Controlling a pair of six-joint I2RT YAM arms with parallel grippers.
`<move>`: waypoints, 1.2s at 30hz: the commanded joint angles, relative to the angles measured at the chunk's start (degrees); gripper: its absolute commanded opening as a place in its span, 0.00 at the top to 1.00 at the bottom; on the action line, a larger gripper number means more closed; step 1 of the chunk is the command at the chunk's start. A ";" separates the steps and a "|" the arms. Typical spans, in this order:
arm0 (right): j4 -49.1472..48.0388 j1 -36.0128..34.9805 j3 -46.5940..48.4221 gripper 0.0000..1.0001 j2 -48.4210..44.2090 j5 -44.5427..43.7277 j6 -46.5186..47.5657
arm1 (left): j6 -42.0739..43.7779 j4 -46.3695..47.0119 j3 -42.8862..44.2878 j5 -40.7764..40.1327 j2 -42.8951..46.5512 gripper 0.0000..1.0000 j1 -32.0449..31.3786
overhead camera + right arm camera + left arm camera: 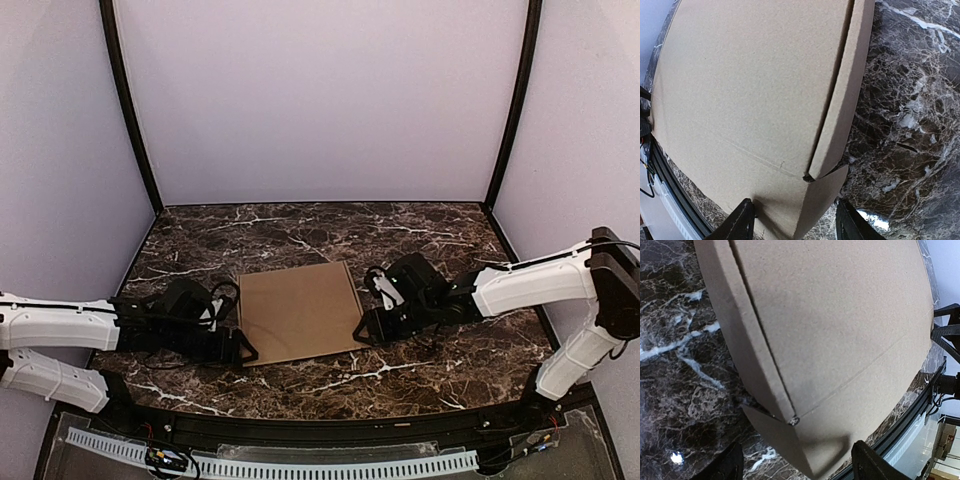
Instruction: Fold the paper box
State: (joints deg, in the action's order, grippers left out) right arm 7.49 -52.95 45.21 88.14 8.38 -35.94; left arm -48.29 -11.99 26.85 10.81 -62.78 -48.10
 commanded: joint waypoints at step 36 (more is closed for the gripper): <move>-7.20 1.18 -1.36 0.66 3.53 5.02 -2.22 | 1.30 1.18 1.39 -1.18 -3.47 0.51 0.27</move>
State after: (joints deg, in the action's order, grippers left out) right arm 1.61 -52.05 44.60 89.91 12.69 -38.24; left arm -49.67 -6.02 26.89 11.55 -65.95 -48.10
